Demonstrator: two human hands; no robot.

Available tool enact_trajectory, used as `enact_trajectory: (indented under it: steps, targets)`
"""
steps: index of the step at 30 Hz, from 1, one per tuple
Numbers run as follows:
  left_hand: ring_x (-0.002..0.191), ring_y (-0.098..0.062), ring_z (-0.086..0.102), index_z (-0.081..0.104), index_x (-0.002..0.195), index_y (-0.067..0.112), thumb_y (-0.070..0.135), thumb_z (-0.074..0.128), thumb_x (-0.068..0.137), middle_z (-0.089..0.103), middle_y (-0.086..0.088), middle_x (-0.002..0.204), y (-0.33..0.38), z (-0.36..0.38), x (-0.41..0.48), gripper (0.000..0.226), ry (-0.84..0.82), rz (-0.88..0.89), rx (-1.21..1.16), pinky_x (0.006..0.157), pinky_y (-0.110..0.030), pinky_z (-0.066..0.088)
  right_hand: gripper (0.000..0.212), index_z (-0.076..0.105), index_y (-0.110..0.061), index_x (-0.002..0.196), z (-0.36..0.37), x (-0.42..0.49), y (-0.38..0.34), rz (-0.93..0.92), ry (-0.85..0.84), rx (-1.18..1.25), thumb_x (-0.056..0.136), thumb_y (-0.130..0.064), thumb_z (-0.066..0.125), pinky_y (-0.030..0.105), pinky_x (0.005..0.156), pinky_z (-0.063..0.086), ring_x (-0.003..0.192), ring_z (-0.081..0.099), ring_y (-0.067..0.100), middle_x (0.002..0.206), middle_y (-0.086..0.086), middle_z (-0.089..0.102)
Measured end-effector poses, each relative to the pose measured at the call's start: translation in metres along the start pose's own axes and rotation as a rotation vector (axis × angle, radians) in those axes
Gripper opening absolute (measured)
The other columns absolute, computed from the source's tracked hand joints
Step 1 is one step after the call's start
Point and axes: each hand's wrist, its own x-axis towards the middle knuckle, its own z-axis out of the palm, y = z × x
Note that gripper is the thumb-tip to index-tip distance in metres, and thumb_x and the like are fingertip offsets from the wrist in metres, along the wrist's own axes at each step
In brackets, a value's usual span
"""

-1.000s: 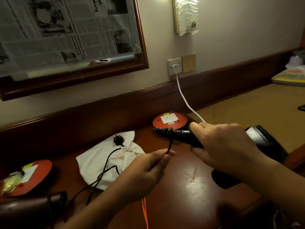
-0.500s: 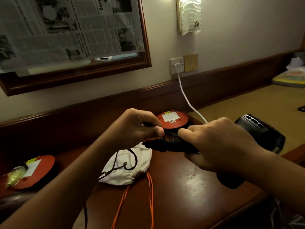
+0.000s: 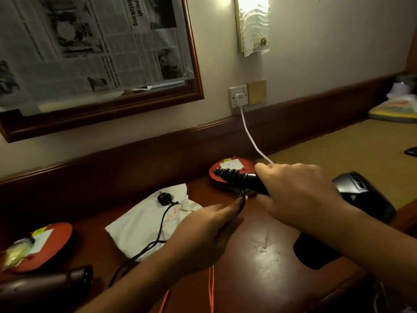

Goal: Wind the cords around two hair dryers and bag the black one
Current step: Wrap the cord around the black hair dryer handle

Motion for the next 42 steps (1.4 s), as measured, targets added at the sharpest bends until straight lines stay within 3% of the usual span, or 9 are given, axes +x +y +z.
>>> enact_trajectory:
  steps: [7, 14, 19, 21, 23, 27, 33, 38, 42]
  targets:
    - [0.069, -0.016, 0.066, 0.078, 0.096, 0.027, 0.041, 0.065, 0.09, 0.068, 0.008, 0.085, -0.027, -0.051, 0.032, 0.02, 0.293, 0.176, 0.108, 0.054, -0.039, 0.053, 0.029, 0.048, -0.03, 0.116, 0.019, 0.003, -0.005, -0.168, -0.108, -0.025, 0.092, -0.043, 0.056, 0.03, 0.057, 0.041, 0.078, 0.064, 0.019, 0.095, -0.004, 0.066]
    - [0.085, -0.016, 0.072, 0.082, 0.09, 0.014, 0.019, 0.082, 0.08, 0.075, 0.002, 0.088, -0.046, -0.066, 0.059, 0.012, 0.038, 0.065, -0.345, 0.077, -0.038, 0.059, 0.029, 0.055, -0.028, 0.099, 0.009, 0.003, 0.004, -0.4, -0.015, -0.007, 0.08, -0.049, 0.059, 0.022, 0.044, 0.016, 0.049, 0.053, 0.011, 0.07, -0.009, 0.061]
    - [0.079, -0.01, 0.068, 0.078, 0.095, 0.007, 0.013, 0.068, 0.093, 0.073, 0.0, 0.083, -0.055, -0.033, 0.051, 0.012, -0.107, -0.039, -0.688, 0.075, -0.026, 0.052, 0.028, 0.051, -0.028, 0.092, -0.004, 0.001, 0.01, -0.353, 0.047, 0.106, 0.077, -0.05, 0.059, 0.021, 0.044, 0.023, 0.046, 0.043, 0.01, 0.068, -0.011, 0.057]
    - [0.071, -0.005, 0.06, 0.074, 0.088, 0.034, 0.029, 0.058, 0.099, 0.065, 0.005, 0.075, -0.054, -0.019, 0.043, 0.02, -0.134, -0.103, -0.606, 0.073, -0.024, 0.048, 0.026, 0.046, -0.03, 0.089, -0.006, 0.003, 0.012, -0.259, 0.092, 0.155, 0.076, -0.05, 0.058, 0.025, 0.046, 0.028, 0.049, 0.048, 0.014, 0.068, -0.011, 0.056]
    - [0.068, 0.0, 0.056, 0.067, 0.108, 0.045, 0.038, 0.043, 0.105, 0.058, 0.012, 0.074, -0.05, -0.008, 0.035, 0.026, -0.184, -0.056, -0.422, 0.068, -0.02, 0.046, 0.029, 0.038, -0.033, 0.085, -0.004, 0.005, 0.012, -0.186, 0.094, 0.151, 0.077, -0.049, 0.06, 0.026, 0.046, 0.024, 0.049, 0.043, 0.015, 0.066, -0.012, 0.049]
    - [0.067, 0.002, 0.05, 0.038, 0.152, 0.025, 0.028, 0.038, 0.108, 0.049, 0.02, 0.075, -0.025, 0.004, 0.022, 0.044, -0.066, 0.026, -0.088, 0.061, -0.012, 0.035, 0.032, 0.029, -0.033, 0.083, 0.01, 0.016, 0.013, 0.014, 0.037, 0.104, 0.082, -0.046, 0.058, 0.027, 0.046, 0.019, 0.057, 0.04, 0.018, 0.065, -0.011, 0.038]
    - [0.073, -0.023, 0.067, 0.07, 0.106, 0.02, 0.037, 0.046, 0.1, 0.069, 0.001, 0.089, -0.028, -0.033, 0.036, 0.03, 0.225, 0.229, 0.217, 0.053, -0.042, 0.055, 0.024, 0.049, -0.028, 0.109, 0.031, 0.022, -0.002, -0.117, -0.173, 0.006, 0.091, -0.04, 0.058, 0.033, 0.058, 0.043, 0.075, 0.062, 0.022, 0.091, -0.003, 0.063]
    - [0.074, -0.012, 0.07, 0.079, 0.095, 0.016, 0.03, 0.067, 0.088, 0.073, 0.003, 0.087, -0.049, -0.058, 0.061, 0.02, 0.146, 0.263, 0.055, 0.061, -0.038, 0.057, 0.035, 0.047, -0.031, 0.121, 0.027, 0.014, -0.005, -0.3, -0.14, 0.026, 0.092, -0.048, 0.054, 0.029, 0.056, 0.043, 0.073, 0.062, 0.016, 0.092, -0.005, 0.065]
    - [0.074, -0.003, 0.07, 0.082, 0.089, 0.013, 0.016, 0.079, 0.083, 0.075, 0.007, 0.08, -0.054, -0.052, 0.069, 0.007, 0.003, 0.123, -0.309, 0.068, -0.016, 0.051, 0.032, 0.057, -0.028, 0.103, 0.016, 0.01, 0.0, -0.416, -0.038, -0.004, 0.082, -0.05, 0.063, 0.022, 0.045, 0.019, 0.053, 0.055, 0.01, 0.073, -0.009, 0.063]
